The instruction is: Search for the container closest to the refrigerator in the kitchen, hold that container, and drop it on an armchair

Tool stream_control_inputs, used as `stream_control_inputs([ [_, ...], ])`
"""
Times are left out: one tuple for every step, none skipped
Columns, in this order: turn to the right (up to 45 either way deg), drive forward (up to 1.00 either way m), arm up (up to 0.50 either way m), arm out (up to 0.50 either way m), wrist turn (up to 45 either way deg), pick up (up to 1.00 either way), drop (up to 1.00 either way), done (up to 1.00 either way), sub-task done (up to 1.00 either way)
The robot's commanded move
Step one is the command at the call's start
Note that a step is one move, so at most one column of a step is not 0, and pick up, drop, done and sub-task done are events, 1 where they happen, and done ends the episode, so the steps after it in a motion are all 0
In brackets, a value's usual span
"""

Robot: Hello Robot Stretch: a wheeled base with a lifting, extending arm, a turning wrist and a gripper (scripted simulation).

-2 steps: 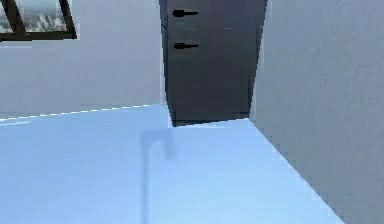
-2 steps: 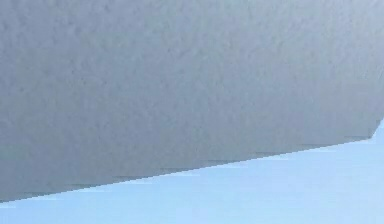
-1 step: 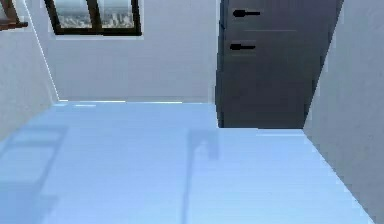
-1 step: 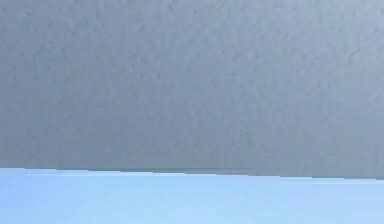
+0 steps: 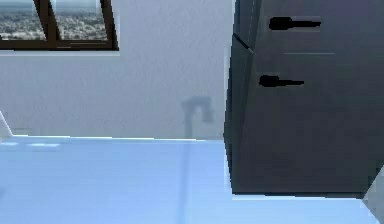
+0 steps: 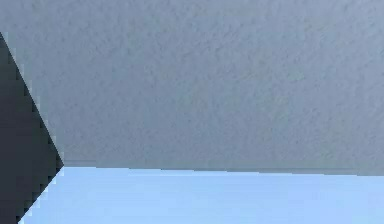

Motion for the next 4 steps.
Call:
stream_control_inputs([
  [-6.0, 0.0, 0.0, 0.0, 0.0, 0.0, 0.0, 0.0, 0.0],
  [0.0, 0.6, 0.0, 0.0, 0.0, 0.0, 0.0, 0.0, 0.0],
  [-45.0, 0.0, 0.0, 0.0, 0.0, 0.0, 0.0, 0.0, 0.0],
  [-45.0, 0.0, 0.0, 0.0, 0.0, 0.0, 0.0, 0.0, 0.0],
])
